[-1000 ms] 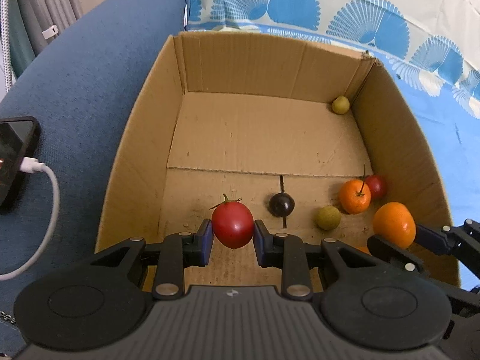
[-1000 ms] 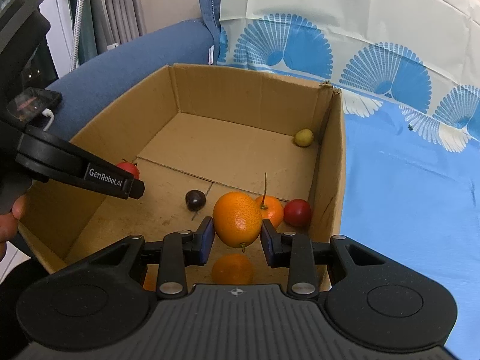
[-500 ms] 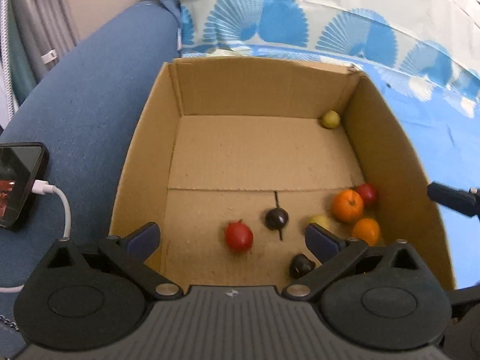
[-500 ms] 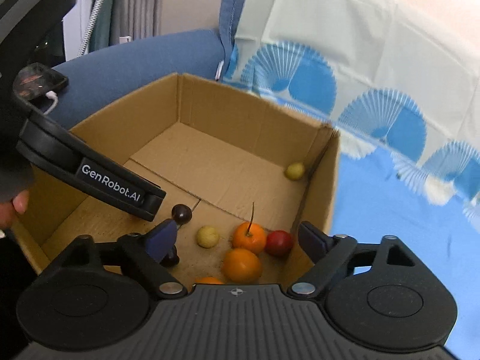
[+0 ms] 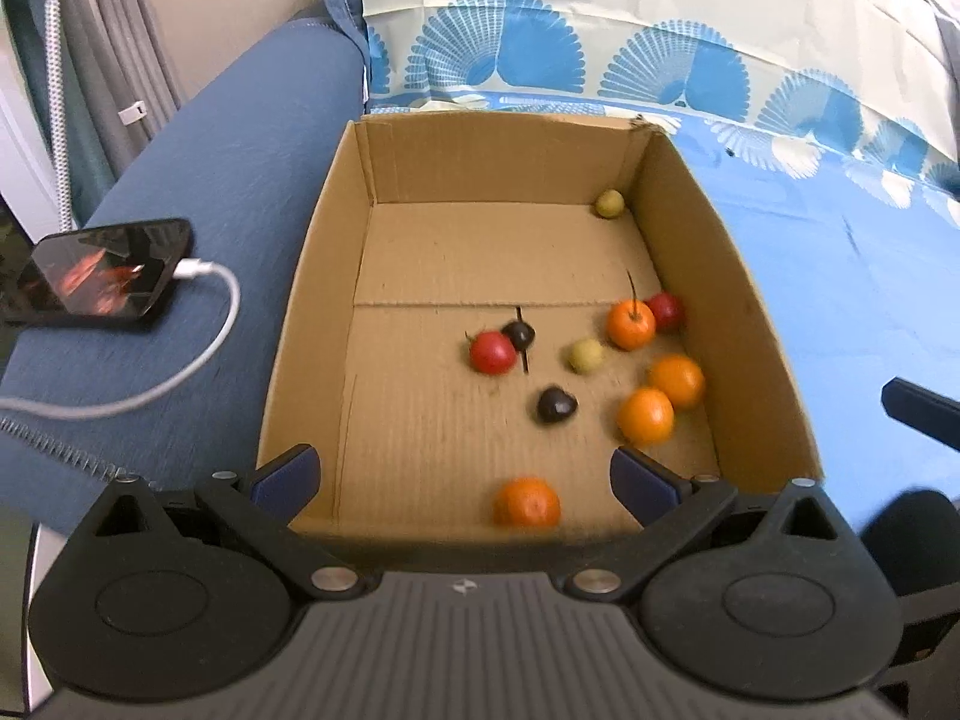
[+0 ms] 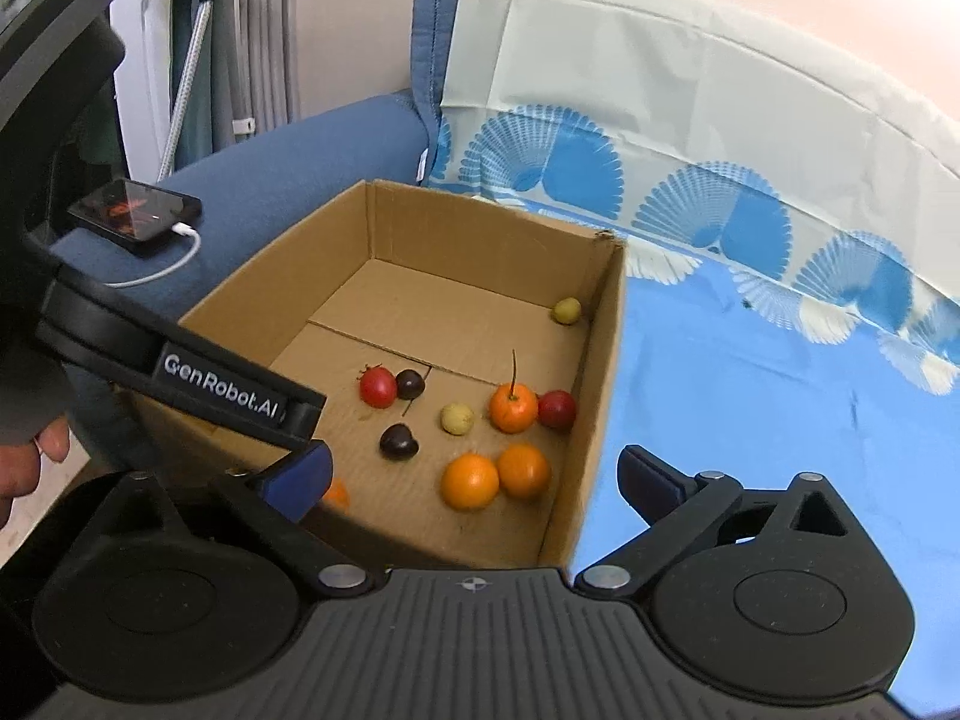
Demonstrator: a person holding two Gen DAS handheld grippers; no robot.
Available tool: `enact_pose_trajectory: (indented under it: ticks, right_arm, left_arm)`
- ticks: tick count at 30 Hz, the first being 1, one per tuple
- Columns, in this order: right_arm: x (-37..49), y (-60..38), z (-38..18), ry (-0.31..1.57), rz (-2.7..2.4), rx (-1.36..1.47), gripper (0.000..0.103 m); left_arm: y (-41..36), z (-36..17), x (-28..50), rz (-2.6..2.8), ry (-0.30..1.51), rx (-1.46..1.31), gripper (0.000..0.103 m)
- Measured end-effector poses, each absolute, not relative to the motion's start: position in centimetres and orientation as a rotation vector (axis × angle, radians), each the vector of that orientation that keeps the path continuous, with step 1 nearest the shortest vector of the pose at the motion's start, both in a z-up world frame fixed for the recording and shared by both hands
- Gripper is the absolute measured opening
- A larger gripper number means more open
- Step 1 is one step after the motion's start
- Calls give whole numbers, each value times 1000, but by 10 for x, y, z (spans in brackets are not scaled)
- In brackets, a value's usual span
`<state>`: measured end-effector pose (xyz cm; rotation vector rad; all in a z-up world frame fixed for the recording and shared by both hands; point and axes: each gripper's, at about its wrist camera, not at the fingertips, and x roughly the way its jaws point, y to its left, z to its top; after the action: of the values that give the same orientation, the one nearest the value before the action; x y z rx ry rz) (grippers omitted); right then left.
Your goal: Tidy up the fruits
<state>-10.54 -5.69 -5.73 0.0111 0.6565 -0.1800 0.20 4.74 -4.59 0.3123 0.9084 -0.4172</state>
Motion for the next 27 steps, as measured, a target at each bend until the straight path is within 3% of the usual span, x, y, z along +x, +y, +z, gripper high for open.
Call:
enact_pose_trajectory:
  ticks: [27]
  right_arm:
    - [-183, -28, -30, 565, -210, -16, 102]
  left_arm:
    - [85, -17, -77, -353, 836, 280, 103]
